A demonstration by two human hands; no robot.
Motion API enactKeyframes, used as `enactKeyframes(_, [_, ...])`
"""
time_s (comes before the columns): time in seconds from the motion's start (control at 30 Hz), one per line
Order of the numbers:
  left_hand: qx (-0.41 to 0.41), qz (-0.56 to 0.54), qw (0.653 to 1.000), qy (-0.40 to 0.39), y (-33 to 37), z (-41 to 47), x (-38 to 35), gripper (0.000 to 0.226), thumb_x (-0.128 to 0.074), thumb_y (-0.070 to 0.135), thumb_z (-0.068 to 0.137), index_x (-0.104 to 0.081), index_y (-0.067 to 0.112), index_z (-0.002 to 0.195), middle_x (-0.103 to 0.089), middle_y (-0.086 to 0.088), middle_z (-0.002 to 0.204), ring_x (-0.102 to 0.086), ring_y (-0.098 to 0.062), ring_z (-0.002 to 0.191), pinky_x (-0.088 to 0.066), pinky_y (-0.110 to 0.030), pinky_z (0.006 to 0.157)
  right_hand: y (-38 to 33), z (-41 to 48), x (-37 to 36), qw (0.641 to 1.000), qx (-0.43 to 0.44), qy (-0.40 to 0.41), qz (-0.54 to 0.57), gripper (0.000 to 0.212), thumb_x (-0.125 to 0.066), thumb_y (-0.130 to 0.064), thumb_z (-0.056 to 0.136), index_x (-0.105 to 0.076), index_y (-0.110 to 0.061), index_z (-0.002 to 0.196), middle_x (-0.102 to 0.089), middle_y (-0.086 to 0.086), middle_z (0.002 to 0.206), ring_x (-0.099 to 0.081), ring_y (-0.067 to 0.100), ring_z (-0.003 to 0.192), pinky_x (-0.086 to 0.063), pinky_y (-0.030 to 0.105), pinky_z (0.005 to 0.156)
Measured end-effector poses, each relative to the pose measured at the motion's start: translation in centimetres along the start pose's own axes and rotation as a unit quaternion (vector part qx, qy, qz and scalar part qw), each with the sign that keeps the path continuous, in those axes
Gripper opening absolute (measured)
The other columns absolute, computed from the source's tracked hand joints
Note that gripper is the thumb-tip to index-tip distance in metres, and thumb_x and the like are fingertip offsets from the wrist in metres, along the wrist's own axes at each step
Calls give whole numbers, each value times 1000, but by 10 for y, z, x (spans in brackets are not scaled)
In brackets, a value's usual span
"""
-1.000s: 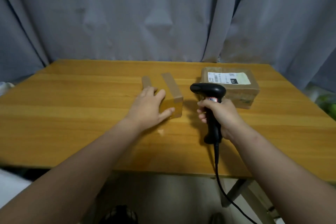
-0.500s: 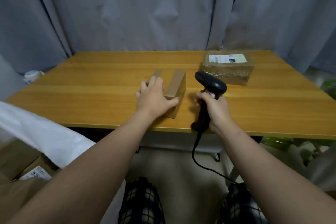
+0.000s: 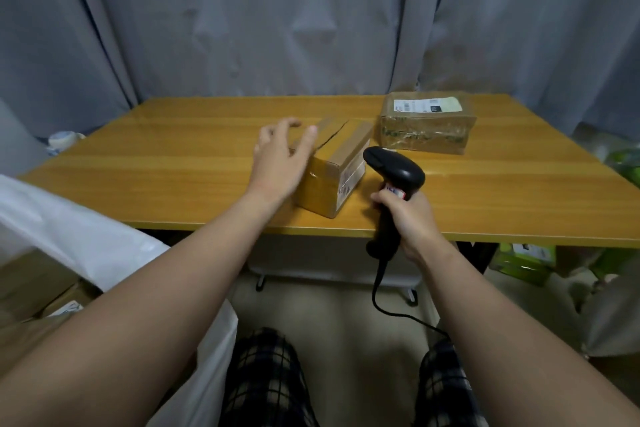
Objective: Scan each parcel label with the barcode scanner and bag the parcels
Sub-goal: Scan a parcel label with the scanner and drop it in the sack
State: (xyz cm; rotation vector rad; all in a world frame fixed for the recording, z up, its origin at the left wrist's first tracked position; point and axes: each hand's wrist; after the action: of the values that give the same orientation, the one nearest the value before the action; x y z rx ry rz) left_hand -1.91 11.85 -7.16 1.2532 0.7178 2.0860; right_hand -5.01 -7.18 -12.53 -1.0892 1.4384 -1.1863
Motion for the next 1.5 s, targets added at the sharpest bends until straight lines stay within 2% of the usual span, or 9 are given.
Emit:
enactKeyframes(0.17, [26,59,994,-91,11,-13,-14,117,-76,63,65,-3,32,151,-13,-9,151,-24,-32,140,-30,-46,111,3,4,0,1000,7,-9,-22,12,-67,-10,84,-62,-17,91,-64,6,92,-61,28,99,-48,43,93])
enactKeyframes(0.33, [123,12,991,-55,-17,-32,-40,142,-86,47,62,23,22,149,-12,-11,157,-27,-31,141,-29,-45,115,6,7,1,1000,-1,-10,-27,8,-68,-9,81,-65,-12,88,-66,9,86,-65,35,100,-49,52,98])
enactKeyframes(0.53, [129,-87,988,-22,-19,-20,-27,115,-83,32,72,-2,18,152,-24,-11,152,-31,-27,138,-29,-41,113,8,7,2,1000,1,-11,-10,10,-68,-9,82,-64,-14,90,-67,9,86,-66,36,100,-51,49,96])
enactKeyframes(0.67, [55,-133,989,24,-10,3,9,76,-79,33,68,-32,25,127,-42,-7,135,-44,-19,123,-39,-34,106,13,6,2,1000,20,9,-15,18,-71,-12,81,-65,-10,99,-66,9,92,-64,30,98,-53,42,86])
enactKeyframes(0.8, [-26,-76,996,-25,1,17,35,41,-78,33,77,-52,29,109,-49,-2,131,-46,-13,119,-41,-29,96,12,0,1,997,62,29,-28,24,-71,-13,84,-64,-4,105,-64,6,92,-59,17,90,-42,25,68])
enactKeyframes(0.97, [-31,-67,995,-60,2,10,27,48,-73,42,82,-57,29,126,-42,-3,135,-43,-13,117,-39,-28,98,-2,-14,6,978,190,-38,-79,17,-72,-10,85,-67,-25,91,-67,-7,84,-61,5,84,-47,15,72])
enactKeyframes(1.07, [8,-97,990,-104,-3,1,15,76,-81,34,75,-38,36,138,-34,-5,139,-40,-21,124,-42,-38,104,-8,-18,9,962,242,-33,-125,23,-75,-19,83,-69,-12,105,-67,-7,85,-62,6,84,-47,12,70])
enactKeyframes(1.23, [41,-153,979,-128,-12,-5,0,120,-86,27,69,3,44,147,-31,-11,152,-33,-26,138,-32,-48,113,-11,-24,11,957,241,-4,-161,41,-71,-50,71,-66,-11,79,-64,14,66,-66,31,69,-57,50,68])
enactKeyframes(1.5, [89,-226,967,-81,-17,-6,0,88,-74,30,83,-11,30,145,-50,-6,134,-50,-18,119,-44,-36,103,-13,-41,-1,950,263,-5,-170,32,-74,-23,82,-57,-10,58,-57,4,51,-61,25,57,-50,39,57])
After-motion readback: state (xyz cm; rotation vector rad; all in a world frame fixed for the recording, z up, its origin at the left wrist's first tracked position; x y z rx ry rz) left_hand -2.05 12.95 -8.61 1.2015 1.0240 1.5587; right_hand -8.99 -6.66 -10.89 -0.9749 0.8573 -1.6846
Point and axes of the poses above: each hand's wrist, its own z-axis towards the middle knuckle, its own x-axis out of the back of the hand, y = z × x
